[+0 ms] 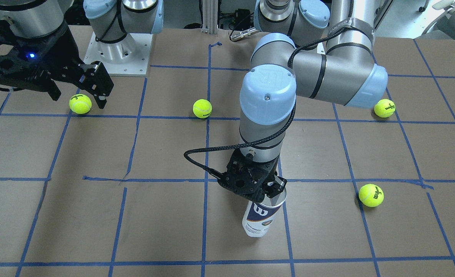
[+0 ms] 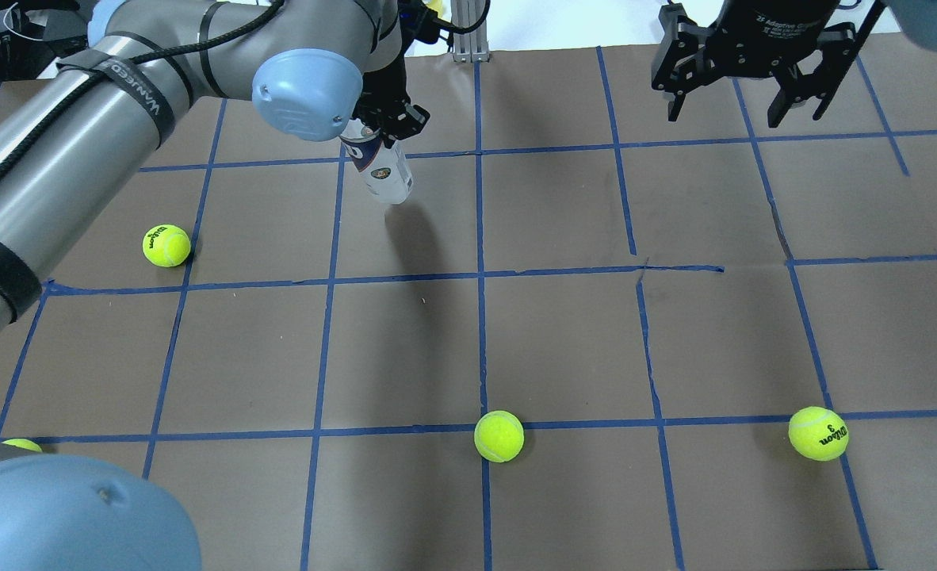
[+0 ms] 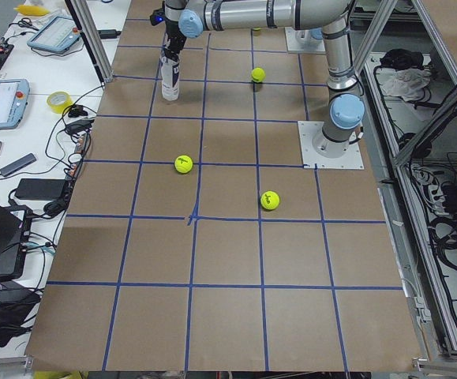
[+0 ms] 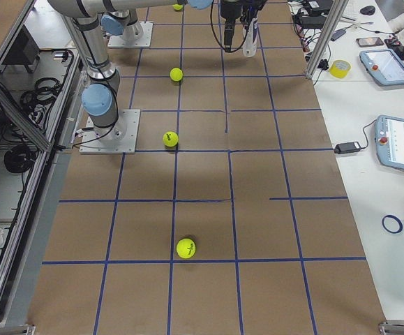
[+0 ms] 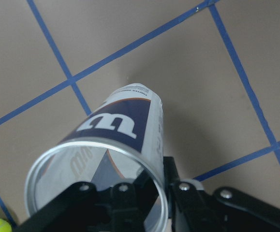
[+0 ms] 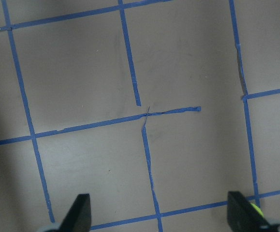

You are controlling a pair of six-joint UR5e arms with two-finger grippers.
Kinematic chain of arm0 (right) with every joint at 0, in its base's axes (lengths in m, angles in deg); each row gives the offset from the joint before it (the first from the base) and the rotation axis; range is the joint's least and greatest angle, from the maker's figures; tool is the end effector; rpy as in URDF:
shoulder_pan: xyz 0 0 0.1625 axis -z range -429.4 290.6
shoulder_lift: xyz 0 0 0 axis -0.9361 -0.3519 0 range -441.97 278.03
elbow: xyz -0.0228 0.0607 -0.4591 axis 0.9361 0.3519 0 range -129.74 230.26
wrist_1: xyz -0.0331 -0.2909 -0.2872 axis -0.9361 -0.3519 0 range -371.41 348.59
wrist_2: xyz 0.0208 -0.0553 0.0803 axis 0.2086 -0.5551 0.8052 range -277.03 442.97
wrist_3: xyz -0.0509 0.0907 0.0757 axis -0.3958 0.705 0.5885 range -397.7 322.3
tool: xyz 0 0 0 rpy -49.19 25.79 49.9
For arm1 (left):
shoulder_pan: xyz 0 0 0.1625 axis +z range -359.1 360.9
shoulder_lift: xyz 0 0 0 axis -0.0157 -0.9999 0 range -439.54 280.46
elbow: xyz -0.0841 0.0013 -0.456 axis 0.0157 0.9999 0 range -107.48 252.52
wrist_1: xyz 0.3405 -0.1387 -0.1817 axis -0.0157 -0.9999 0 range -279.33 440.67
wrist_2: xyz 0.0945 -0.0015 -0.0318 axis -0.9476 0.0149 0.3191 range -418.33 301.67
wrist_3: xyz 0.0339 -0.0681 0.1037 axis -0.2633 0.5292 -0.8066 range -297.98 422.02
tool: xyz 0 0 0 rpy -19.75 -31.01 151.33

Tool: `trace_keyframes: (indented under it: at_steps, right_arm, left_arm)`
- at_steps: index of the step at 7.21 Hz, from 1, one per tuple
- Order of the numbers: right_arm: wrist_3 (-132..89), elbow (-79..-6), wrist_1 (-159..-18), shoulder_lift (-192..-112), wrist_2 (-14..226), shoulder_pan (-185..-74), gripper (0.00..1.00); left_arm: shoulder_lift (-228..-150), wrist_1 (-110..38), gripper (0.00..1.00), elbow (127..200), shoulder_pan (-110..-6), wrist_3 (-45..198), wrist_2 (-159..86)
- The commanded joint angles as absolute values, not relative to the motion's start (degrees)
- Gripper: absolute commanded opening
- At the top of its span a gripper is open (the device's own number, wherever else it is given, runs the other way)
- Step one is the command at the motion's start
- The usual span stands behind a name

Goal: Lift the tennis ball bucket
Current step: 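Lift the can with the left gripper and tilt it upright, then set the can upright on the table with the left gripper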

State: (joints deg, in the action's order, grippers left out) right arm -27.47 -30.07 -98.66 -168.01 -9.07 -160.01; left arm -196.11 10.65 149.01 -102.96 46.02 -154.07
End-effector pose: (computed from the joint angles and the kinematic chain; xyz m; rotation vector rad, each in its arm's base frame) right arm 0.1343 -0.5227 0.5404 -0.2623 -3.0988 0.0854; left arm -0.2845 -0.6504 0.3747 0.7729 2.9340 -0.1807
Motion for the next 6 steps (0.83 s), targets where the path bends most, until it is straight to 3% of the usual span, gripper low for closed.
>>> trace_keyframes:
  at_steps: [1, 3, 4, 5, 6]
  right_arm:
    - [-27.5, -30.2, -98.6, -168.0, -9.1, -160.0, 1.00]
    - [-27.5, -30.2, -98.7, -168.1, -9.1, -160.0, 1.00]
    - [-27.5, -30.2, -98.6, -168.0, -9.1, -160.0, 1.00]
    - [-27.5, -30.2, -98.2, -168.0, -9.1, -160.0, 1.00]
    - [-27.4, -30.2, -98.3, -168.0, -9.1, -160.0, 1.00]
  left_arm:
    - [-197.0, 10.8, 0.00, 148.9, -104.2, 43.3, -154.0]
    - [-197.5, 10.8, 0.00, 149.3, -104.2, 43.9, -154.2]
    - [-197.7, 10.8, 0.06, 149.3, -104.2, 43.8, -154.3]
    - [-197.8, 10.8, 0.64, 149.3, -104.2, 43.7, -154.4]
    - [-197.8, 10.8, 1.00, 149.5, -104.2, 43.8, -154.4]
